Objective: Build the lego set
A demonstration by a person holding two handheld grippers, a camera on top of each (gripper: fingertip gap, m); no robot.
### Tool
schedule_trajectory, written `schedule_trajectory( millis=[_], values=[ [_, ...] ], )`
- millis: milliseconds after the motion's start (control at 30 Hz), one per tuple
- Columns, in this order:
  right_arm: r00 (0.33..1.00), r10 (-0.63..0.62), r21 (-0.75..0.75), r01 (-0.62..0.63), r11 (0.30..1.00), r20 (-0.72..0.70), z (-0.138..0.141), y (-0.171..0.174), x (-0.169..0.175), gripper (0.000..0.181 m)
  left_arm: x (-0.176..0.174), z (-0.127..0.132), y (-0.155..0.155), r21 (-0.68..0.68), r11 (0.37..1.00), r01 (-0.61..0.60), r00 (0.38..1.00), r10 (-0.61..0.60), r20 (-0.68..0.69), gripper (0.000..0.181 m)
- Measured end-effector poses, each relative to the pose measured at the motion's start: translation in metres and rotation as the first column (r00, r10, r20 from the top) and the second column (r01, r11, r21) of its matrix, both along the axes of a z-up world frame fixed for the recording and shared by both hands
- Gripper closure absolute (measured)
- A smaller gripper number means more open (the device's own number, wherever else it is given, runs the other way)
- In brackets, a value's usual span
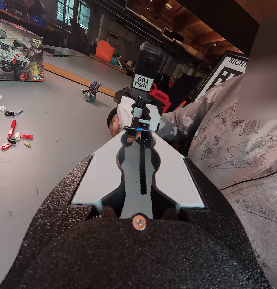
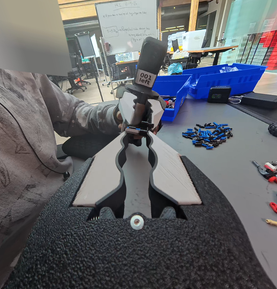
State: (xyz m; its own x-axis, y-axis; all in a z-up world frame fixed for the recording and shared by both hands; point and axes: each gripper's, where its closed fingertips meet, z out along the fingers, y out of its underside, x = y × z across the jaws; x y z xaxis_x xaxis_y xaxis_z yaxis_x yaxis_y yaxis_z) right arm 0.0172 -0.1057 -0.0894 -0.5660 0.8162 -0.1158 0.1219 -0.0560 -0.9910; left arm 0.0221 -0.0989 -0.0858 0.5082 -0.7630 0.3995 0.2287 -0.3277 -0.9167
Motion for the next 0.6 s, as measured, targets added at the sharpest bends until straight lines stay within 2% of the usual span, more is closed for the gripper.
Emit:
schedule_trajectory(
  millis=[400,533,600],
  values=[
    [1.0,0.013,0.003,-0.013,1.0,0.003,-0.0012,-0.0003,0.0024,0.159,0.0037,-0.0016,0.0004,-0.001,1.0,0.0,1.0,0.0,-0.019,0.156],
    [1.0,0.01,0.006,-0.01,1.0,0.014,-0.005,0.0014,0.0025,0.16,0.0038,-0.0059,0.0017,0.002,1.0,-0.019,0.997,0.019,-0.069,0.158],
    [1.0,-0.005,0.031,0.005,1.0,0.012,-0.0077,0.0032,0.0018,0.165,0.003,-0.0087,0.003,0.01,0.999,-0.039,0.994,0.04,-0.101,0.164]
  ],
)
